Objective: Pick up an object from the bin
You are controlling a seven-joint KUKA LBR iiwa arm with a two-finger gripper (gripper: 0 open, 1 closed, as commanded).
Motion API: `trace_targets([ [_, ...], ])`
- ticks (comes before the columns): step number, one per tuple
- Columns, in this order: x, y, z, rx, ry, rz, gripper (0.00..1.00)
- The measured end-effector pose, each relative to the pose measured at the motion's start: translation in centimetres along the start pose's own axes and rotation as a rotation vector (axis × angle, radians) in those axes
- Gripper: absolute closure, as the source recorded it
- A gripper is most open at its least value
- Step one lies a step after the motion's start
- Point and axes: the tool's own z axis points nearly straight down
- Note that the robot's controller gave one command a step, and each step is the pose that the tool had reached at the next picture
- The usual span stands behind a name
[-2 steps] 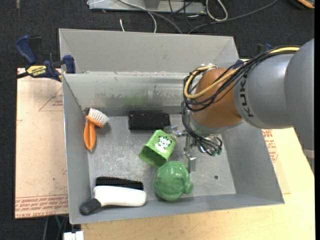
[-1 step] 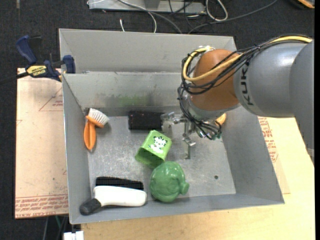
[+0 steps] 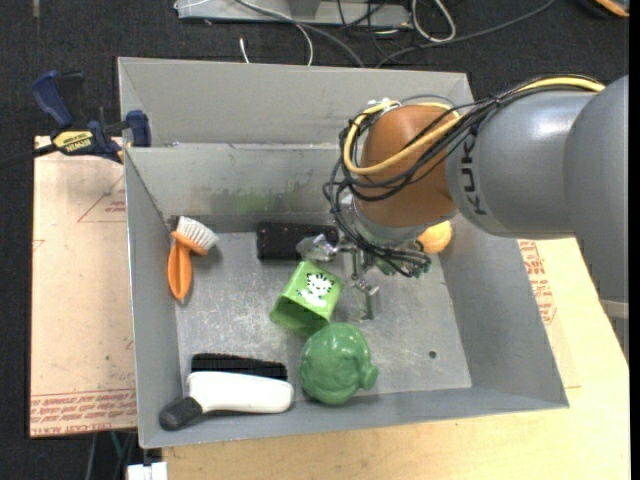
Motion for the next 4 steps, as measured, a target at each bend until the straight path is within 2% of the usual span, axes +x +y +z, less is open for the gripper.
trace_targets([
  [1,-1.7,1.8,1.1,0.005,-0.005,0.175,0.00],
  [2,-2.4,4.3,1.5,0.007,-0.010,0.083,0.00],
  [3,-2.2,4.3,1.5,0.010,-0.021,0.173,0.00],
  [4,-1.0,4.9,-3.6,0.005,-0.009,0.074,0.00],
])
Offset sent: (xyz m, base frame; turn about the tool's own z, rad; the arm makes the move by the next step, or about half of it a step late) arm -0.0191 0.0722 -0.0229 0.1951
